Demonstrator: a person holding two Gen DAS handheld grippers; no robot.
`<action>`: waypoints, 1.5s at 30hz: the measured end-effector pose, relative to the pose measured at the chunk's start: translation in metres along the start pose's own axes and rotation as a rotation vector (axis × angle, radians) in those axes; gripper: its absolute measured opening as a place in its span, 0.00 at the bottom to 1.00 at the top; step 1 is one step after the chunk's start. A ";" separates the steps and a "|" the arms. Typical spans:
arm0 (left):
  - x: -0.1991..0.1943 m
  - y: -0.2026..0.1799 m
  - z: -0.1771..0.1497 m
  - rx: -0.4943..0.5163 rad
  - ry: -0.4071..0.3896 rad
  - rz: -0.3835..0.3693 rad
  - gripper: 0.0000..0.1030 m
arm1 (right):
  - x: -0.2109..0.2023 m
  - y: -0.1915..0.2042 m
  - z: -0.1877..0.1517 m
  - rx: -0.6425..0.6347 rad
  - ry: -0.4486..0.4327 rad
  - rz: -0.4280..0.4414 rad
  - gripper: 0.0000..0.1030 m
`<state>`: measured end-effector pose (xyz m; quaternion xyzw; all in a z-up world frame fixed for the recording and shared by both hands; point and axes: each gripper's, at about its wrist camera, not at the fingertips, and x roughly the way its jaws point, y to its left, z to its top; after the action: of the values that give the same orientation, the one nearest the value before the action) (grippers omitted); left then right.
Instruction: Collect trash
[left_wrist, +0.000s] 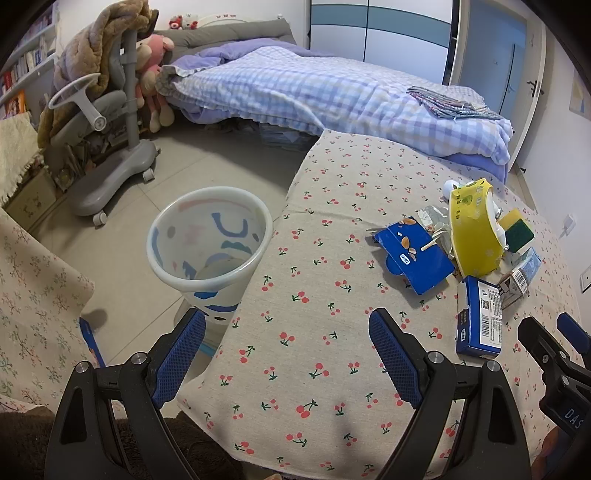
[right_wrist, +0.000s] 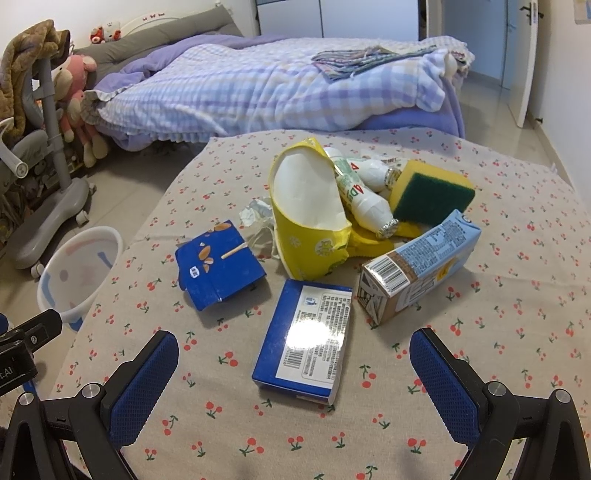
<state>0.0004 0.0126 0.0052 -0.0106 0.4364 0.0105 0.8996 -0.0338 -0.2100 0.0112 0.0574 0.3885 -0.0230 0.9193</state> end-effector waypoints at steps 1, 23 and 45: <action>0.000 0.000 0.000 0.001 0.001 0.000 0.89 | 0.000 0.000 0.000 -0.001 0.000 -0.001 1.00; 0.016 -0.018 0.048 0.063 0.138 -0.117 0.89 | -0.005 -0.033 0.054 -0.002 0.091 -0.116 1.00; 0.142 -0.120 0.092 0.040 0.403 -0.219 0.87 | 0.083 -0.141 0.086 0.195 0.323 -0.089 1.00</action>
<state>0.1641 -0.1031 -0.0481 -0.0418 0.6038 -0.0981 0.7900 0.0725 -0.3606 -0.0013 0.1317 0.5291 -0.0916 0.8332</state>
